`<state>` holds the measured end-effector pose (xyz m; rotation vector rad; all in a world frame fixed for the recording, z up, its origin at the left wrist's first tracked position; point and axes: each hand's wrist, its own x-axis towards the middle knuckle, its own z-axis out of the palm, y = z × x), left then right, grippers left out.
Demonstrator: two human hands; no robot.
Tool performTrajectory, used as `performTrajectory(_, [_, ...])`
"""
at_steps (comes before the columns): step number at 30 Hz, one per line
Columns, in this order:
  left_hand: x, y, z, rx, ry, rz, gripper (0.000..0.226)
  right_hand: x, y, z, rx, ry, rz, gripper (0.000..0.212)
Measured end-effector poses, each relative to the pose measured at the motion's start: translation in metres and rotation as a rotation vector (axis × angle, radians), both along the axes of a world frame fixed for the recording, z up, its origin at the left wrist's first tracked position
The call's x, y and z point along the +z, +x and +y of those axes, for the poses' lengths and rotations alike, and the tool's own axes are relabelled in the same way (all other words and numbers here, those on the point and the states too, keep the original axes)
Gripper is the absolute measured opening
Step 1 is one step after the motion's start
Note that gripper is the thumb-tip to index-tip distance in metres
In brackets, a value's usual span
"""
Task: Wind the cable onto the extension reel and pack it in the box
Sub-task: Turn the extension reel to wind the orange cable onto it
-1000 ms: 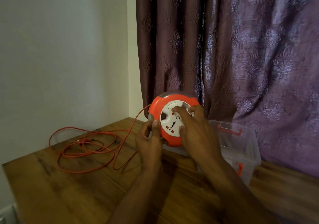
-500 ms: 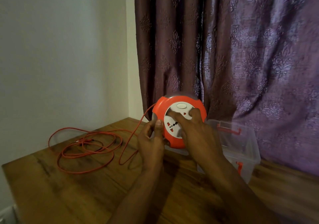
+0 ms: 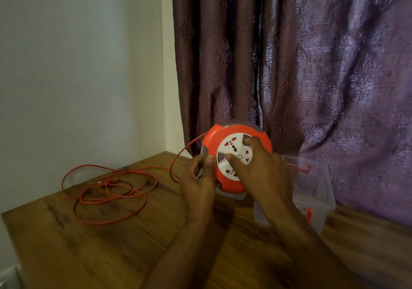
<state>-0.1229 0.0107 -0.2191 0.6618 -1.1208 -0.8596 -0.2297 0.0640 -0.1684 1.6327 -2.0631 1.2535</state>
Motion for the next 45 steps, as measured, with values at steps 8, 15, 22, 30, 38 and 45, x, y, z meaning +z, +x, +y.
performTrajectory(8, [0.001, 0.006, -0.002, 0.022, 0.038, 0.052, 0.033, 0.013, 0.004, 0.009, 0.061, -0.062, 0.323, 0.039])
performTrajectory(15, [0.001, 0.008, -0.003, 0.023, 0.063, 0.067, 0.035, 0.011, 0.002, 0.005, 0.261, 0.184, 0.476, 0.057])
performTrajectory(22, [0.000, 0.006, -0.003, 0.010, 0.041, 0.025, 0.028, 0.005, -0.004, 0.005, 0.217, 0.202, 0.524, 0.053])
performTrajectory(30, [0.000, 0.005, -0.004, -0.003, 0.024, 0.044, 0.039, 0.005, -0.004, 0.002, 0.103, 0.077, 0.430, 0.062])
performTrajectory(38, [-0.001, 0.002, -0.001, 0.006, -0.026, 0.013, 0.021, 0.002, -0.001, 0.002, 0.044, -0.019, 0.255, 0.057])
performTrajectory(45, [0.000, 0.003, -0.001, 0.006, -0.044, 0.007, 0.023, 0.003, -0.001, -0.001, 0.050, 0.043, -0.024, 0.051])
